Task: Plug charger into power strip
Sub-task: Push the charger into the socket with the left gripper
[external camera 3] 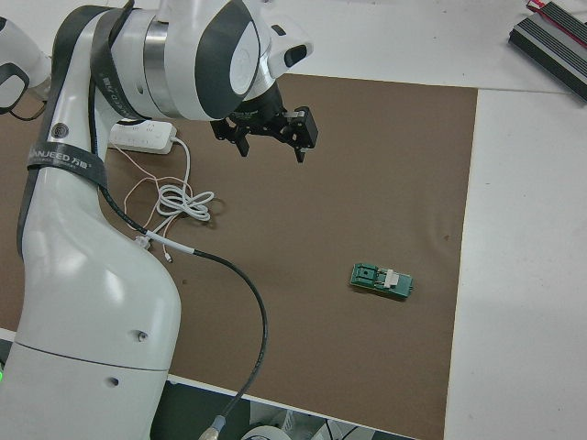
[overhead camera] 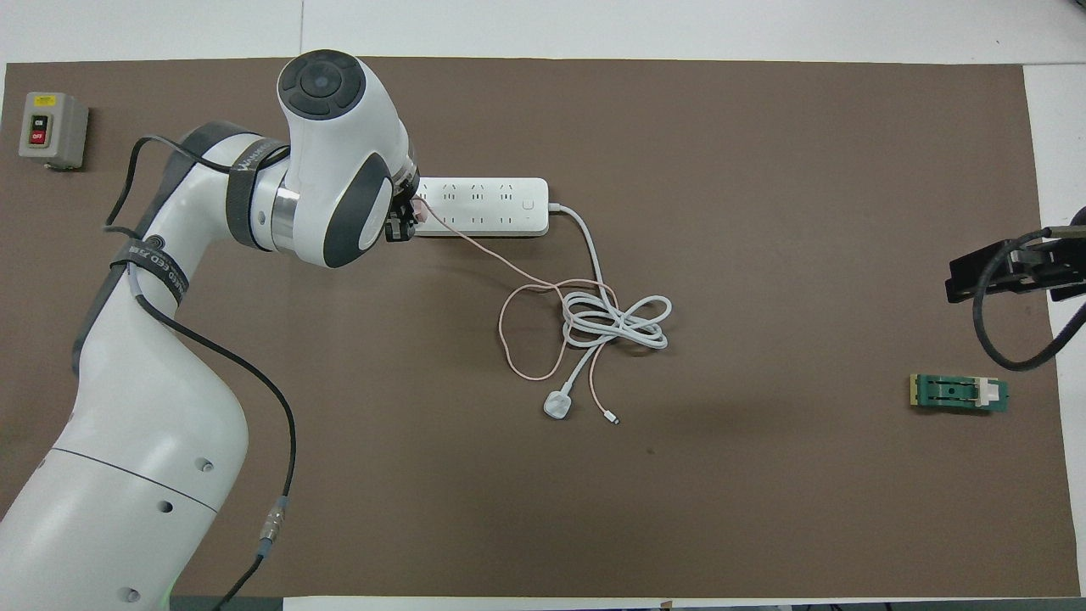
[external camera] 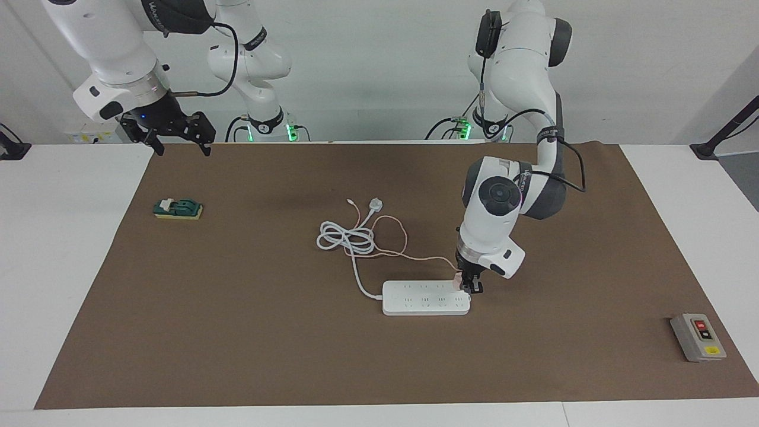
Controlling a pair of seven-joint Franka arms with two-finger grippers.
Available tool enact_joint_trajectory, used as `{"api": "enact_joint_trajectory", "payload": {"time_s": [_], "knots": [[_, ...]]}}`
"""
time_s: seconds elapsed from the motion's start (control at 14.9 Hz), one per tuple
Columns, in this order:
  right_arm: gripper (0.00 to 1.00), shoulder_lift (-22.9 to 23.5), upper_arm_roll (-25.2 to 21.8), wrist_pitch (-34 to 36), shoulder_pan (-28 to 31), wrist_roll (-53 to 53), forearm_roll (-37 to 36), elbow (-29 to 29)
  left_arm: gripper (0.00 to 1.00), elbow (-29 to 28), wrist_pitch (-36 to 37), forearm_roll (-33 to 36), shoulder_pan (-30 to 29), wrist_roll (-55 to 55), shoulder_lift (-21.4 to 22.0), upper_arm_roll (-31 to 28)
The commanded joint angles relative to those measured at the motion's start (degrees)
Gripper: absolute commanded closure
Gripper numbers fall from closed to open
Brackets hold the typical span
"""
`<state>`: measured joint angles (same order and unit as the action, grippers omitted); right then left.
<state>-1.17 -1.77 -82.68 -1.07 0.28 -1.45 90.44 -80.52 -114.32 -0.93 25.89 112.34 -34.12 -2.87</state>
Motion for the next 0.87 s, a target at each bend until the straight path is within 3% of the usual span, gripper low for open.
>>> {"api": "enact_joint_trajectory", "payload": {"time_s": [0.0, 0.8], "knots": [[0.00, -1.1, 0.5, -1.2, 1.2, -0.6, 0.8, 1.4, 1.00, -3.7, -1.5, -0.6, -0.1, -1.2, 2.0, 0.6], [0.00, -1.2, 0.5, -1.1, 1.2, -0.9, 0.8, 1.4, 1.00, -5.6, -4.9, -0.5, 0.1, -1.9, 2.0, 0.6]]}}
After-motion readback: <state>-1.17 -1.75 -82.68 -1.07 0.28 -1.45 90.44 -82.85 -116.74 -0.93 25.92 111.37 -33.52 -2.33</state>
